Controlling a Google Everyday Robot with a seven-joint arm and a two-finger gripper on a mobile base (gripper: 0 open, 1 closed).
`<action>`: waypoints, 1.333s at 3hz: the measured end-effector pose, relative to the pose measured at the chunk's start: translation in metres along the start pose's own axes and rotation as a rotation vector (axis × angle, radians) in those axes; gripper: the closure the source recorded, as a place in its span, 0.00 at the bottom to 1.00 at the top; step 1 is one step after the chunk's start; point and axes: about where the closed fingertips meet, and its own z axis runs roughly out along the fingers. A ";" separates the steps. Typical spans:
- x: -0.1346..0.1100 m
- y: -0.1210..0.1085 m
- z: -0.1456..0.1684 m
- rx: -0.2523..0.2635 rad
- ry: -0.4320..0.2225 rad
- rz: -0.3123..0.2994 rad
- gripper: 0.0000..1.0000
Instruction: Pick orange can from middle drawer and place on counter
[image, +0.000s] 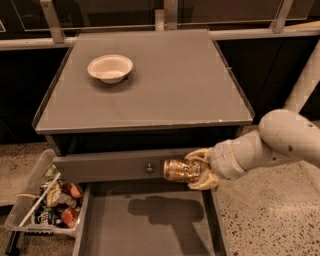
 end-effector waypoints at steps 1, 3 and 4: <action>-0.021 -0.022 -0.021 0.025 0.026 -0.051 1.00; -0.048 -0.064 -0.075 0.122 0.068 -0.089 1.00; -0.066 -0.065 -0.103 0.155 0.100 -0.105 1.00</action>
Offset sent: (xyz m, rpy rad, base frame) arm 0.0596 -0.0159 0.1153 -0.0499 -0.1787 -0.0308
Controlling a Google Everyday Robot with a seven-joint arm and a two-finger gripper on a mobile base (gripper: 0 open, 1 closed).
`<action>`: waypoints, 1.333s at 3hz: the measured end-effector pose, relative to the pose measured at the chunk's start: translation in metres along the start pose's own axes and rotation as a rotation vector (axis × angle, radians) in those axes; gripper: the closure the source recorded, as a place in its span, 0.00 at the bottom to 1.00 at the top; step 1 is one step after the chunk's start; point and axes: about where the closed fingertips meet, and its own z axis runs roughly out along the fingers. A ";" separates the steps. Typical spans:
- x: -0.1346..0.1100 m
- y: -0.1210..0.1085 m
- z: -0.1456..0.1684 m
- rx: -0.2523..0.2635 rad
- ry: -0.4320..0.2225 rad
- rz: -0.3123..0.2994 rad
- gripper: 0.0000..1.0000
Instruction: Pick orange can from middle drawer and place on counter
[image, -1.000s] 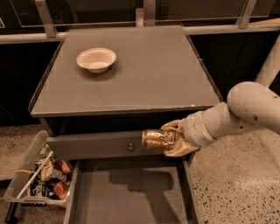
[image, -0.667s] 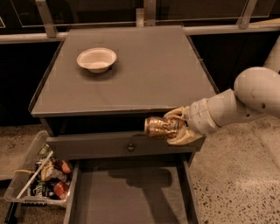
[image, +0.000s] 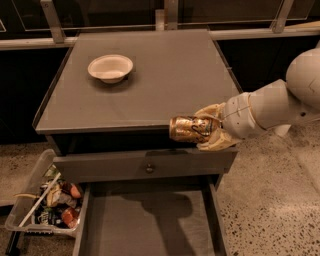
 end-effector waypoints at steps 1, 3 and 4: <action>0.000 0.000 0.000 0.000 0.000 0.000 1.00; -0.007 -0.056 -0.027 0.110 0.012 -0.043 1.00; -0.012 -0.106 -0.042 0.167 -0.019 -0.068 1.00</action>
Offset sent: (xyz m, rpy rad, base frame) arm 0.0323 -0.0114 0.0321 0.0361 -0.0858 -0.0456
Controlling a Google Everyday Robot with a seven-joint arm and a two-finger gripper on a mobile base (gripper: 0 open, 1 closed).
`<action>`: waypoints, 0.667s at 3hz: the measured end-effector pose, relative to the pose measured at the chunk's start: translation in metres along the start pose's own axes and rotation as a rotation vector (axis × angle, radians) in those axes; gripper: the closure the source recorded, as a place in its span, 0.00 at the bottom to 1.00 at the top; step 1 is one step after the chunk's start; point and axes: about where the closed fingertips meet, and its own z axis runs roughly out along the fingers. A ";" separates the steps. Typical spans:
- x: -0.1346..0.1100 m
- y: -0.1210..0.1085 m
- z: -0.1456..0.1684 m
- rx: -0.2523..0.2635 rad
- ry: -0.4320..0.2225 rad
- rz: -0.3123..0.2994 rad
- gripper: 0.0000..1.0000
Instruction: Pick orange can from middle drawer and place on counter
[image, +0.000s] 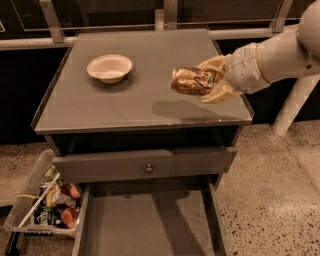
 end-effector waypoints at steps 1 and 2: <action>0.018 -0.041 0.018 0.053 -0.059 0.107 1.00; 0.035 -0.066 0.052 0.054 -0.142 0.228 1.00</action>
Offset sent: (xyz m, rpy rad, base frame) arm 0.1435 0.0070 -0.0353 0.3914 0.1905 -0.1427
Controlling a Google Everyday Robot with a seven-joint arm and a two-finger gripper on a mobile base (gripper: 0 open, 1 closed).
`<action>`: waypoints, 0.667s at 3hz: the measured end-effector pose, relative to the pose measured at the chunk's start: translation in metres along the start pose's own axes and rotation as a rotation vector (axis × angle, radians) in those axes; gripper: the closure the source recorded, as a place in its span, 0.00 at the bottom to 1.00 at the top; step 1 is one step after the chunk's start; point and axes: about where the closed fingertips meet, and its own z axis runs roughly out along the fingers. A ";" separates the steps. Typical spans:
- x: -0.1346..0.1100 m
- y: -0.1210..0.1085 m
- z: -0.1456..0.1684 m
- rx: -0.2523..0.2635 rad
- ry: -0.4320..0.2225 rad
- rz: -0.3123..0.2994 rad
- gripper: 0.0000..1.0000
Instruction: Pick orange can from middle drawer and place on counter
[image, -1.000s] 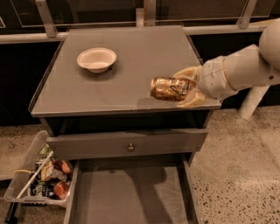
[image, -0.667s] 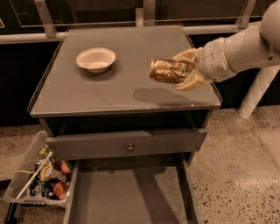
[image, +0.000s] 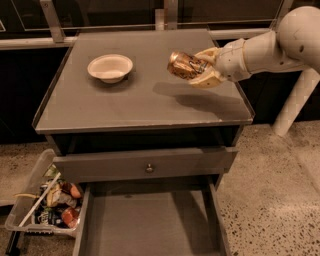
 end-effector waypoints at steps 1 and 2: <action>0.008 -0.014 0.024 -0.024 -0.065 0.077 1.00; 0.006 -0.017 0.042 -0.080 -0.106 0.105 1.00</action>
Offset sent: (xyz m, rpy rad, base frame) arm 0.0436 0.0351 -0.0238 0.1568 0.1733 0.1160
